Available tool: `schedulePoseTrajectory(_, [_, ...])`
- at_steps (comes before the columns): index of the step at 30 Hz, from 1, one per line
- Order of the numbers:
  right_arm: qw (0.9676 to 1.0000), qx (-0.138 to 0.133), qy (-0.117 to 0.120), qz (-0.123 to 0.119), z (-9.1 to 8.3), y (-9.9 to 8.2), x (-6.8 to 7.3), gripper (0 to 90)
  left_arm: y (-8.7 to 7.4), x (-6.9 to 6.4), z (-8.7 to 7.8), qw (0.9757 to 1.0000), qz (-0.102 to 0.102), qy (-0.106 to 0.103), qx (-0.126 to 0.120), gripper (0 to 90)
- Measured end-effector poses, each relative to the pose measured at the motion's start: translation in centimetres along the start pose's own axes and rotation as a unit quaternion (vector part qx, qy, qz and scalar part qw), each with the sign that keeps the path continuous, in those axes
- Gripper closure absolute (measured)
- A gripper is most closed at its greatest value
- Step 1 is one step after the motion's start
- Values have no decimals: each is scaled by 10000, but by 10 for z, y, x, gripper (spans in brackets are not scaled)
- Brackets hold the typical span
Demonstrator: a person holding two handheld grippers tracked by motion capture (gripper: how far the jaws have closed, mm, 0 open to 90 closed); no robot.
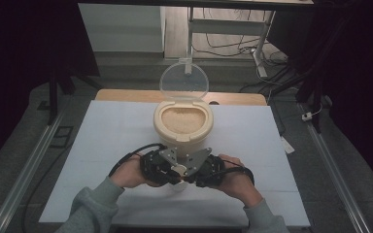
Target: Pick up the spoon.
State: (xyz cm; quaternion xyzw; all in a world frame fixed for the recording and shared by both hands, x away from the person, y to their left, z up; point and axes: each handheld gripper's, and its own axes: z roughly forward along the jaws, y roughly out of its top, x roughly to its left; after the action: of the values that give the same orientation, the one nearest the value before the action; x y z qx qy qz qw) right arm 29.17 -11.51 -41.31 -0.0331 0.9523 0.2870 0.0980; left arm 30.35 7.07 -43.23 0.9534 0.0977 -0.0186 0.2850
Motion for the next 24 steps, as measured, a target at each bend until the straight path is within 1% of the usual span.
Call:
schedulePoseTrajectory(1, [9999, 103, 35, 38, -2, 0, -1, 777, 0, 0, 1, 10000, -5, 38, -12, 775])
schedulePoseTrajectory(3, [10000, 40, -41, 62, -2, -1, -3, 767, 0, 0, 1, 10000, -7, 59, -22, 779])
schedulePoseTrajectory(5, [9998, -85, -125, 150, -4, -3, -5, 717, 0, 1, 2, 9999, -17, 141, -54, 782])
schedulePoseTrajectory(6, [9994, -170, -162, 257, -6, -4, -6, 688, 0, 1, 1, 9998, -38, 168, -78, 783])
schedulePoseTrajectory(8, [9977, -356, -349, 458, -10, -5, -9, 623, -1, 1, 0, 9996, -37, 241, -141, 785])
schedulePoseTrajectory(9, [9977, -356, -349, 458, -10, -5, -9, 623, -1, 1, 0, 9996, -37, 241, -141, 785])
schedulePoseTrajectory(10, [9964, -464, -443, 556, -13, -6, -9, 593, -1, 1, -1, 9994, -43, 278, -190, 785])
schedulePoseTrajectory(11, [9921, -755, -664, 747, -20, -8, -10, 546, -2, 1, -4, 9989, -74, 368, -267, 785])
schedulePoseTrajectory(12, [9921, -755, -664, 747, -20, -8, -10, 546, -2, 1, -4, 9989, -74, 368, -267, 786])
schedulePoseTrajectory(13, [9860, -1079, -840, 953, -28, -10, -10, 513, -3, 1, -6, 9982, -113, 459, -359, 785])
schedulePoseTrajectory(14, [9820, -1235, -964, 1054, -33, -11, -10, 495, -3, 1, -6, 9982, -113, 459, -359, 786])
schedulePoseTrajectory(15, [9820, -1235, -964, 1054, -33, -11, -10, 495, -3, 1, -7, 9978, -129, 510, -402, 786])
schedulePoseTrajectory(16, [9714, -1515, -1234, 1350, -41, -14, -8, 471, -3, 1, -7, 9974, -148, 550, -440, 786])
schedulePoseTrajectory(17, [9665, -1607, -1344, 1481, -46, -16, -6, 459, -4, 1, -8, 9970, -158, 586, -475, 786])
schedulePoseTrajectory(18, [9620, -1661, -1458, 1606, -50, -18, -5, 447, -4, 1, -9, 9961, -202, 665, -546, 786])
schedulePoseTrajectory(19, [9562, -1718, -1596, 1752, -53, -21, -3, 436, -4, 1, -9, 9961, -202, 665, -546, 786])
schedulePoseTrajectory(20, [9506, -1767, -1679, 1922, -56, -24, -2, 429, -5, 1, -9, 9953, -225, 735, -593, 786])
schedulePoseTrajectory(21, [9456, -1831, -1726, 2061, -59, -27, -1, 424, -5, 1, -9, 9953, -225, 735, -593, 786])
schedulePoseTrajectory(22, [9456, -1831, -1726, 2061, -59, -27, -1, 424, -5, 1, -9, 9950, -232, 758, -605, 786])
schedulePoseTrajectory(23, [9348, -1907, -1833, 2370, -63, -34, 1, 404, -6, 1, -10, 9943, -257, 806, -648, 786])
schedulePoseTrajectory(24, [9299, -1916, -1898, 2502, -64, -38, 3, 399, -6, 1, -10, 9943, -257, 806, -648, 786])
